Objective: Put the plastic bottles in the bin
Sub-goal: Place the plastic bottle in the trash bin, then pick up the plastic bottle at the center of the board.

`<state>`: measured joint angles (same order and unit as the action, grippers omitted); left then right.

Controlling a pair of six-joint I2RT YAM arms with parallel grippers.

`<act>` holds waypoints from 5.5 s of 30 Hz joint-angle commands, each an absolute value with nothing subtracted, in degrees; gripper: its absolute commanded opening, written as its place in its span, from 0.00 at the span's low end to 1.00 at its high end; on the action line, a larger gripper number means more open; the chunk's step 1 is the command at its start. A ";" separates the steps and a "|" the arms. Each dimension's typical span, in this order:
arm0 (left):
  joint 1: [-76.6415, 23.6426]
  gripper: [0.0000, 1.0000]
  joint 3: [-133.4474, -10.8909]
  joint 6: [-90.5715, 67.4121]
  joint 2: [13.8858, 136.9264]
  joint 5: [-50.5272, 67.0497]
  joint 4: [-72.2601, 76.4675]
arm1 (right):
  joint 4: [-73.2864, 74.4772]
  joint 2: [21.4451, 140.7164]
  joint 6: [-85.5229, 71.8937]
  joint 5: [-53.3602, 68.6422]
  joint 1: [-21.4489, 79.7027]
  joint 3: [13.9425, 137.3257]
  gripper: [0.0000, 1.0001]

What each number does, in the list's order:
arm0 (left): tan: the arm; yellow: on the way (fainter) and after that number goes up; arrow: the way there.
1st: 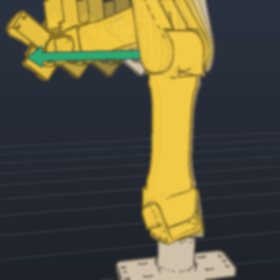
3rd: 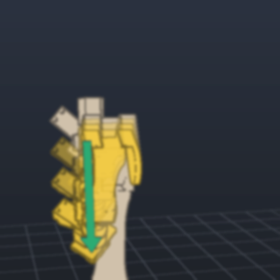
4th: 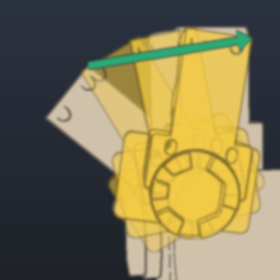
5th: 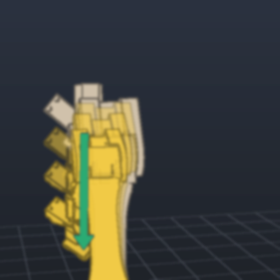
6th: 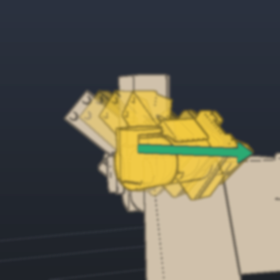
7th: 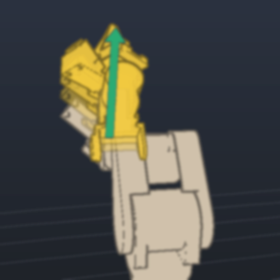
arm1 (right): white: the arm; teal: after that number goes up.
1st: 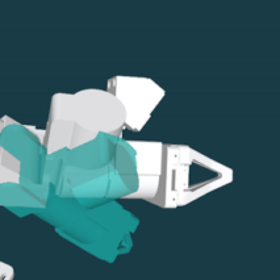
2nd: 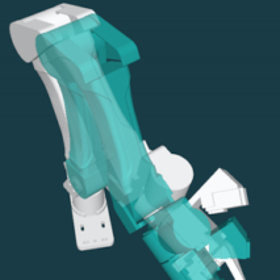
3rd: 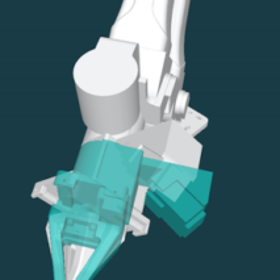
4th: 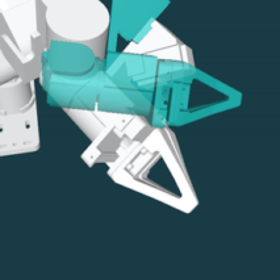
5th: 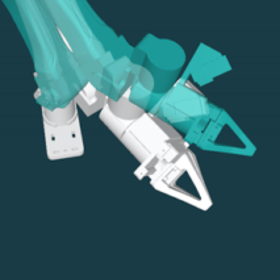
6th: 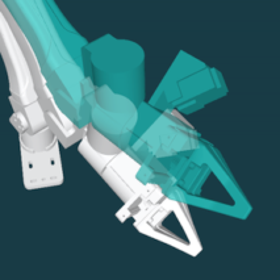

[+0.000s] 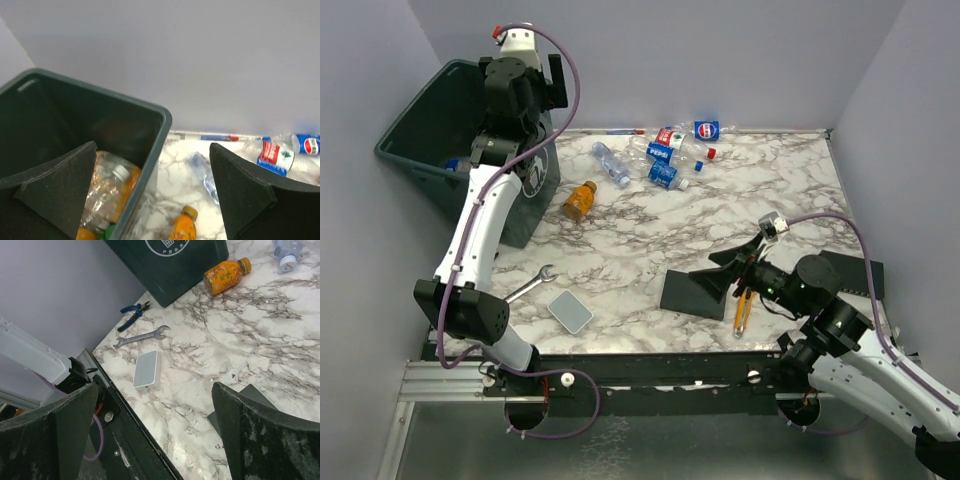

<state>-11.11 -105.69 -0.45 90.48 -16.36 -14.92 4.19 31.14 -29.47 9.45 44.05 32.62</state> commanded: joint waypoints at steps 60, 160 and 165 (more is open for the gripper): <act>-22.10 0.78 -85.76 -4.93 120.62 -25.69 -23.10 | 5.27 30.23 -32.26 -3.19 44.14 28.33 0.98; -47.10 0.48 -52.83 -41.76 67.32 21.97 19.68 | -1.67 43.77 -11.37 13.61 43.85 41.21 0.19; -47.11 0.66 -52.46 -43.65 68.50 23.54 21.10 | -2.57 42.63 -11.51 12.69 43.85 40.05 0.19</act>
